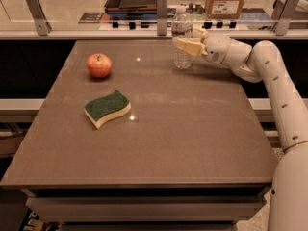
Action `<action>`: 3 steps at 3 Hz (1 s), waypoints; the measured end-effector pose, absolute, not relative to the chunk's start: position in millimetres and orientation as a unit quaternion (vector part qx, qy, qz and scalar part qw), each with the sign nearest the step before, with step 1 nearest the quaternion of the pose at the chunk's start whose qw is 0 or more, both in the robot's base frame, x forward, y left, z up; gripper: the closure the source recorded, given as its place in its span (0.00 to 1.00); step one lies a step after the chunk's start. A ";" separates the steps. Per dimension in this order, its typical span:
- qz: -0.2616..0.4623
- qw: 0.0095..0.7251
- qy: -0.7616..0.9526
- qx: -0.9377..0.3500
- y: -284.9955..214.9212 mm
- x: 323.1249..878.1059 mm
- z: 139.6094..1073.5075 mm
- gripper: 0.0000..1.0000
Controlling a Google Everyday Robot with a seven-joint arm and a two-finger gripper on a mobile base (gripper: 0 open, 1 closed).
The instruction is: Place water bottle upright
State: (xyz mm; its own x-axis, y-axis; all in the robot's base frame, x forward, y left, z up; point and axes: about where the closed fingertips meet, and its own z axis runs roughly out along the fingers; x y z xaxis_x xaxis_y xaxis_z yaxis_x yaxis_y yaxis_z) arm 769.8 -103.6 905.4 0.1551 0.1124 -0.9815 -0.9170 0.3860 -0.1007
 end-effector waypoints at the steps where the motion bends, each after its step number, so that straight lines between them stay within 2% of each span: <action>1: 0.394 0.653 0.517 -0.389 -103.4 769.8 907.8 0.82; 3: 0.394 0.653 0.517 -0.389 -103.2 769.8 908.4 0.35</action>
Offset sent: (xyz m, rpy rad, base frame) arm 0.0000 0.0001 0.0021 0.0000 0.0000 0.0002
